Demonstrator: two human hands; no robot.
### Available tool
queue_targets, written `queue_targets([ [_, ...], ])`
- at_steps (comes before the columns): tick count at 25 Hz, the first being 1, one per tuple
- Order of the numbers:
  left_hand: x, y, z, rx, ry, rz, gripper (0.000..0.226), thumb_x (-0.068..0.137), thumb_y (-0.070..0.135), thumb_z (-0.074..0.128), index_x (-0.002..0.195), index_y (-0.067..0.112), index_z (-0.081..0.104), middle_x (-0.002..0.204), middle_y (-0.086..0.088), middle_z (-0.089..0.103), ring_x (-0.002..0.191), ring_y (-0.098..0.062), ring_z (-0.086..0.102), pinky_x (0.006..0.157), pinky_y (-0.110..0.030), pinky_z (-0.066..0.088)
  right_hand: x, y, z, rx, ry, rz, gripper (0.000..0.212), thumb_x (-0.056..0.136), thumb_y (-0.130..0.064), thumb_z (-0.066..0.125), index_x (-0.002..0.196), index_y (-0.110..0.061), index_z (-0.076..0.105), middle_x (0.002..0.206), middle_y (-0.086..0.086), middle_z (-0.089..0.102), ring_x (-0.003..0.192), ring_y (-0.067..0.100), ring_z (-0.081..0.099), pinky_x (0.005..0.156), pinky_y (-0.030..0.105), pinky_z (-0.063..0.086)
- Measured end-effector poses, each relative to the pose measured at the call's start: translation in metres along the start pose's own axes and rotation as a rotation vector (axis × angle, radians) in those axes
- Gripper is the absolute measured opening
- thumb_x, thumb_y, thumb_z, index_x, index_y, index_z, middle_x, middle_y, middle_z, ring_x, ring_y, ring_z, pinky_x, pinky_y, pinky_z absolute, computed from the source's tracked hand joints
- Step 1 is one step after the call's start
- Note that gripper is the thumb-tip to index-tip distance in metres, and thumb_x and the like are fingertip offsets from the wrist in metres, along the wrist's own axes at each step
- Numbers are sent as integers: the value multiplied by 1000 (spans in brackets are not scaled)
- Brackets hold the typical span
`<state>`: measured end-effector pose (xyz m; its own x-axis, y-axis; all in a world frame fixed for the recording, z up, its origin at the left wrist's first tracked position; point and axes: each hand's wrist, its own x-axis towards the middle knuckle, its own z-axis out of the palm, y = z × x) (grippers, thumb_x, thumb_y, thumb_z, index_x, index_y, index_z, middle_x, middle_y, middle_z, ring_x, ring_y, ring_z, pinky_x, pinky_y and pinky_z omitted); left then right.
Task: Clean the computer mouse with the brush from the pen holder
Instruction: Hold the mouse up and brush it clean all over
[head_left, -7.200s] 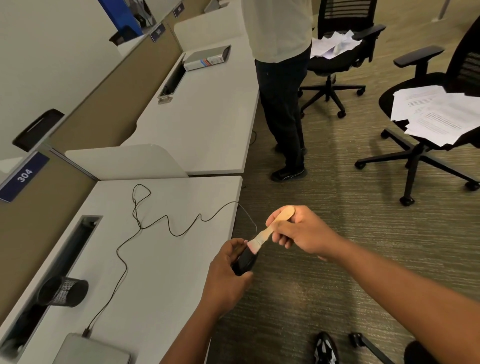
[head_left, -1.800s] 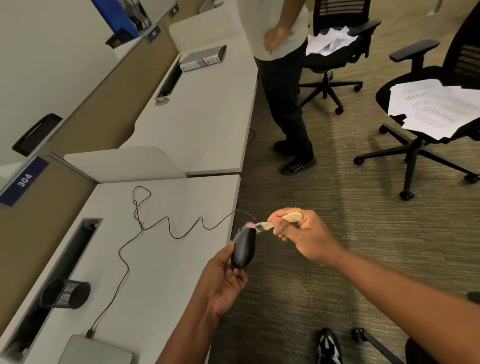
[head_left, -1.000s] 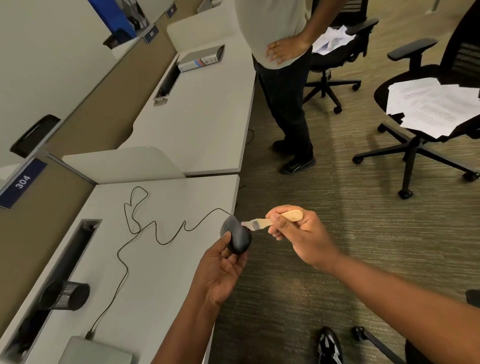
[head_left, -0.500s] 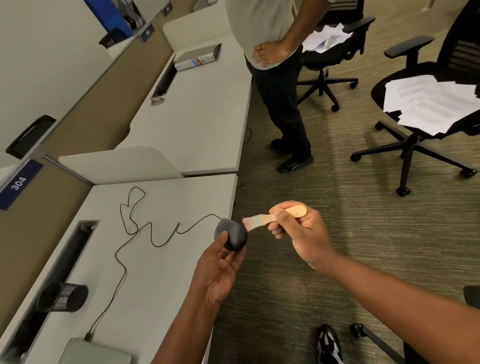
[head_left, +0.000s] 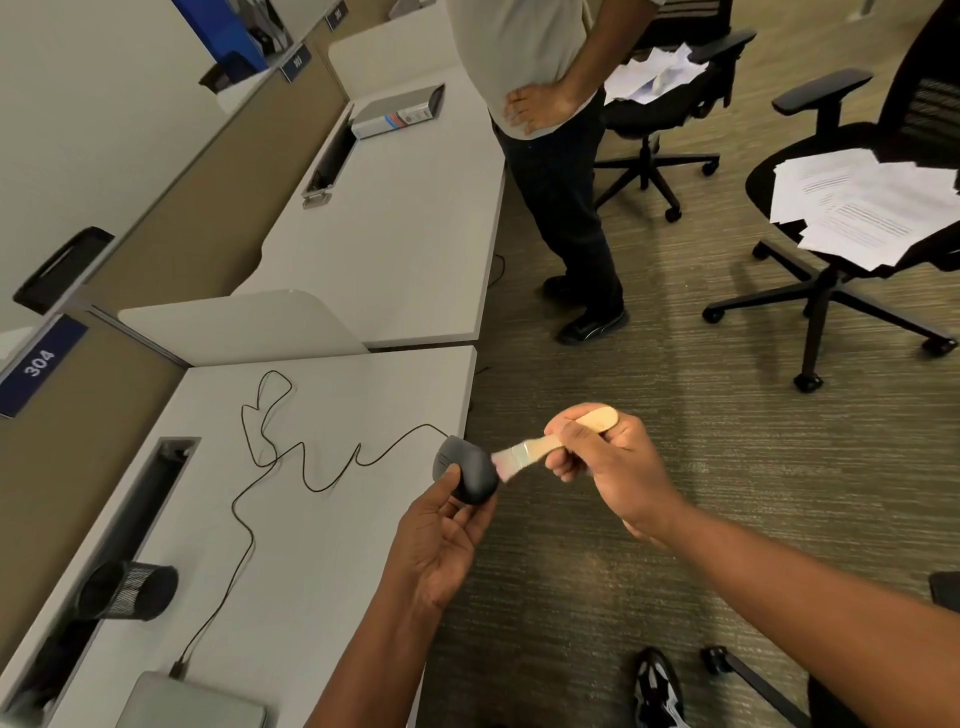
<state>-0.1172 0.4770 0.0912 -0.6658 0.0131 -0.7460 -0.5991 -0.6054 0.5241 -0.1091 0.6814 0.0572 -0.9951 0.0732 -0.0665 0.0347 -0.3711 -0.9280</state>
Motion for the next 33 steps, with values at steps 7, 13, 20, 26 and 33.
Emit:
queue_targets([
  [7,-1,-2,1,12,-2,3,64,76,2,76,136,4,54,140,-30,59,110,-45,72,60,-44,66,4,0,-1,-77,-32,50,18,104,-12,59,96,-11,75,73,8,75,65,14,68,60,24,55],
  [13,-1,0,3,41,12,42,25,97,2,68,122,3,61,143,-27,56,119,-43,66,59,-41,67,-6,-1,5,-62,-81,64,23,99,-18,60,84,-21,77,67,8,73,60,14,65,55,24,52],
  [20,-2,-3,2,54,-6,4,56,75,2,75,128,4,57,136,-28,60,113,-43,70,63,-43,68,13,-12,-4,-59,-49,67,15,104,-16,61,102,-10,74,78,7,76,70,16,68,63,24,57],
  [26,3,-2,-2,54,5,39,56,74,5,77,127,2,59,135,-27,60,110,-42,71,58,-41,66,11,-12,-12,-93,-198,162,19,105,-11,58,95,-7,74,72,11,73,64,17,66,58,25,53],
  [33,5,5,0,5,-42,37,57,81,1,75,134,4,54,138,-31,60,102,-44,77,65,-44,67,15,-10,-8,52,9,26,16,104,-14,59,103,-8,73,77,11,75,70,17,68,63,26,57],
])
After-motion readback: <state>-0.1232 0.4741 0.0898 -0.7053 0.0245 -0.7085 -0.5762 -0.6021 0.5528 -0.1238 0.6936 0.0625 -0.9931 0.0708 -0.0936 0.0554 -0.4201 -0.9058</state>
